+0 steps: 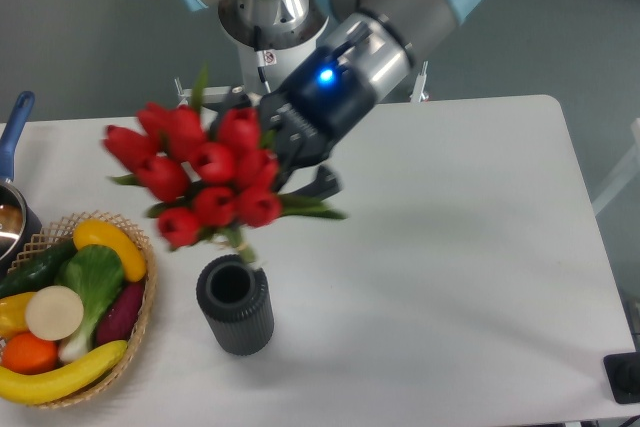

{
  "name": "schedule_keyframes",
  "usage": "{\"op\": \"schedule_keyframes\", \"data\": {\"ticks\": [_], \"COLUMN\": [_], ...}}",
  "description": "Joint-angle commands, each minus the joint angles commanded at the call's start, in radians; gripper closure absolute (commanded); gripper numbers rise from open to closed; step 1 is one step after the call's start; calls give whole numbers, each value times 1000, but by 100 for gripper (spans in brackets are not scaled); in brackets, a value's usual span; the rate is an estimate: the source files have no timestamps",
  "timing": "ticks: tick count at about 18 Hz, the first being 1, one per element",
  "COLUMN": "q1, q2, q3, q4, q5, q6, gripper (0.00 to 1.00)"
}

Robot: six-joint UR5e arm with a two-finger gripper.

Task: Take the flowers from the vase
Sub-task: 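Lift the tulip bunch up out of the vase and away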

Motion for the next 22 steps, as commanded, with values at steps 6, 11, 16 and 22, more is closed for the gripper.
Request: {"op": "schedule_keyframes", "data": {"ticks": [6,11,16,22], "q1": [135,155,157,152], "q2": [5,2,8,12], "q3": [-40,-51,-69,-72], "q4": [5,5,6,6], "q5": [-3,-6,-5,-5], "q6": [9,8,8,8], "gripper": [51,51,51,51]}}
